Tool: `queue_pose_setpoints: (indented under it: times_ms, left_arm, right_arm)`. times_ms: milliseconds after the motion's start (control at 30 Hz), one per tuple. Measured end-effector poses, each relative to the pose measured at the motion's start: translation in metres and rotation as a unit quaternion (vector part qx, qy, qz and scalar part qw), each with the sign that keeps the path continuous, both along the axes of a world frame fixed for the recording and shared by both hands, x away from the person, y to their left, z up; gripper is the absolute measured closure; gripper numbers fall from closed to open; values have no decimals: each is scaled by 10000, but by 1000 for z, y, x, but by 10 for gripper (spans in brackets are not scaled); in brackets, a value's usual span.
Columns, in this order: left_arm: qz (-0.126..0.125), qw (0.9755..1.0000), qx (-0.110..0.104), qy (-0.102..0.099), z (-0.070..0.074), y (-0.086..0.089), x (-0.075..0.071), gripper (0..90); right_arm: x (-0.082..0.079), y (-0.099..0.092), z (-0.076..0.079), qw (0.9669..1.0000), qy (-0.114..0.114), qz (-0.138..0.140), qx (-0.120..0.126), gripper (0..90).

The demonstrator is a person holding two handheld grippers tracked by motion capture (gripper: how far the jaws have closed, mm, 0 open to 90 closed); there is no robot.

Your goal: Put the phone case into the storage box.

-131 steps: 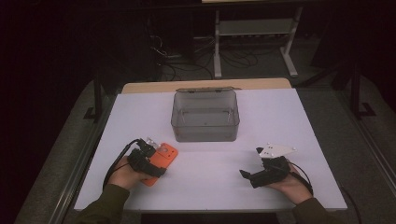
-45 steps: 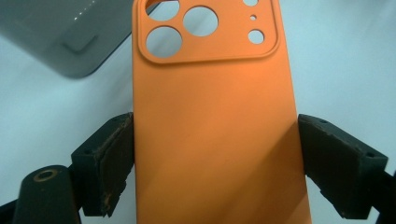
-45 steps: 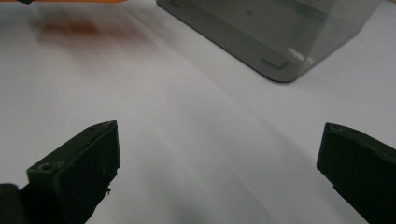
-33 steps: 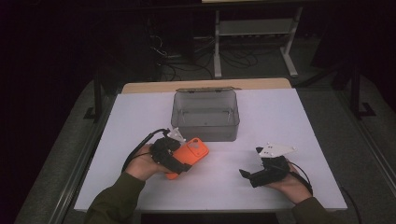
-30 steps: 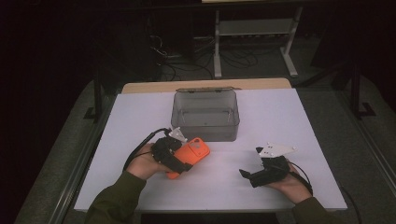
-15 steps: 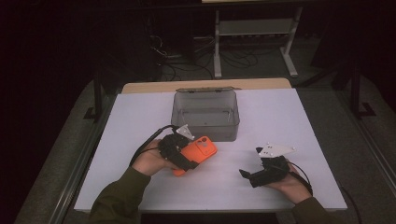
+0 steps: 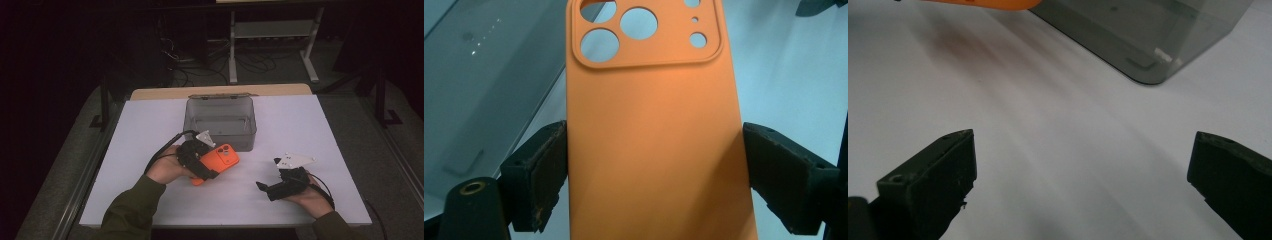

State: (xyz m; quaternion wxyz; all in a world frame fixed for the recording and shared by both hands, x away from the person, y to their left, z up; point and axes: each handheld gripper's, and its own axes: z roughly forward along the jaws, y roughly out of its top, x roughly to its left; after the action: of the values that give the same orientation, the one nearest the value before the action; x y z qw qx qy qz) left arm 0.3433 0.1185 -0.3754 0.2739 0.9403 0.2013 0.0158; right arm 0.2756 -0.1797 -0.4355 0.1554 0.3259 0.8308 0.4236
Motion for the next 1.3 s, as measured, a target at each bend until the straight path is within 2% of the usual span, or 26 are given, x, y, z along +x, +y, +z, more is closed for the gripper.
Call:
queue_pose_setpoints:
  times_ms: [233, 367, 667, 833, 1000, 1200, 1300]
  left_arm:
    - [-57, 10000, -13, -36, 1, -3, 2, 145]
    - [-88, 10000, 23, -40, 0, -4, 2, 144]
    - [-128, 9999, 28, -44, 0, -4, 1, 144]
    - [-108, 9999, 1, -41, 1, -1, 1, 144]
    - [-100, 9999, -21, -39, 2, -1, 1, 144]
    - [-98, 9999, -46, -35, 3, 1, 2, 145]
    - [-76, 9999, -65, -41, 4, 2, 3, 144]
  right_arm:
    - [0, -1, -1, 10000, 7, 24, -31, 0]
    - [0, -1, -1, 10000, 81, 41, 29, 0]
    - [0, 0, -1, 9999, 84, 20, 68, 0]
    - [1, 1, 0, 9999, 151, -11, 58, 0]
    - [3, 1, 1, 9995, 317, 6, 91, 0]
    - [5, 3, 2, 9997, 226, -7, 25, 0]
    - [9, 5, 2, 9996, 262, -26, 63, 0]
